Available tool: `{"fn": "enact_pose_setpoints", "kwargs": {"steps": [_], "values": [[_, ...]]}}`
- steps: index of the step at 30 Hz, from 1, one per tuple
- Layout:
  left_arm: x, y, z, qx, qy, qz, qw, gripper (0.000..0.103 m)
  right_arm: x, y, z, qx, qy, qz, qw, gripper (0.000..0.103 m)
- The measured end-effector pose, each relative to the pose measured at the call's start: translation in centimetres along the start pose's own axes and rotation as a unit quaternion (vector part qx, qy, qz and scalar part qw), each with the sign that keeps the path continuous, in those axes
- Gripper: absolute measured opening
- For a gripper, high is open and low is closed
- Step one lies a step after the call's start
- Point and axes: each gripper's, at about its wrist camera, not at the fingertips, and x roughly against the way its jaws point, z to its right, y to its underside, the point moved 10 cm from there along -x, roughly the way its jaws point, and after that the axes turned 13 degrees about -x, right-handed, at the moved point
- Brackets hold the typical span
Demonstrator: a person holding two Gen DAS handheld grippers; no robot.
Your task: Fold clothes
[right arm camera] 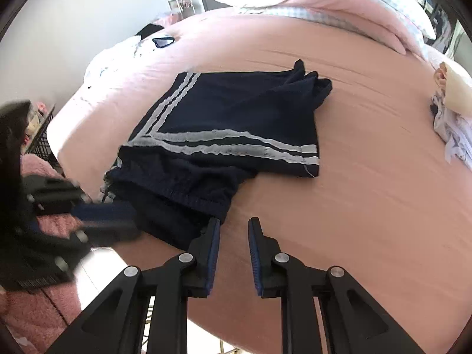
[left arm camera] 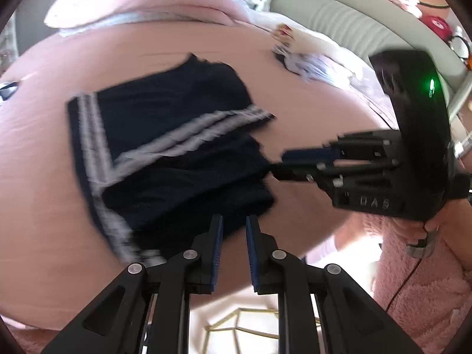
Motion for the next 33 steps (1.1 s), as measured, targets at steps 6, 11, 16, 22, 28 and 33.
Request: {"fn": "enact_pose_setpoints", "kwargs": {"steps": [6,11,16,22,28,33], "values": [[-1.4,0.0,0.5,0.006,0.005,-0.013,0.9999,0.014,-0.4,0.7,-0.4,0.011,-0.004,-0.019,1.000,0.022],[-1.1,-0.2,-0.4,0.056,0.035,0.004,0.9978,0.022,-2.2,0.7,-0.9,0.017,-0.002,-0.031,0.999,0.033],[-0.7,-0.2,-1.0,0.082,0.041,0.017,0.9956,0.030,-2.7,-0.5,-0.9,0.009,-0.011,-0.002,1.000,0.024],[-1.4,-1.0,-0.2,0.043,0.008,0.032,0.9985,0.030,-1.3,-0.4,-0.8,0.011,-0.011,0.010,1.000,0.003],[-0.6,-1.7,-2.4,0.058,-0.045,0.051,0.9960,0.017,0.1,0.3,-0.3,0.004,-0.011,0.010,1.000,0.002],[-1.1,-2.1,-3.0,0.068,-0.047,0.056,0.9950,0.017,0.4,1.3,-1.4,-0.025,-0.030,0.006,0.999,0.002]]}}
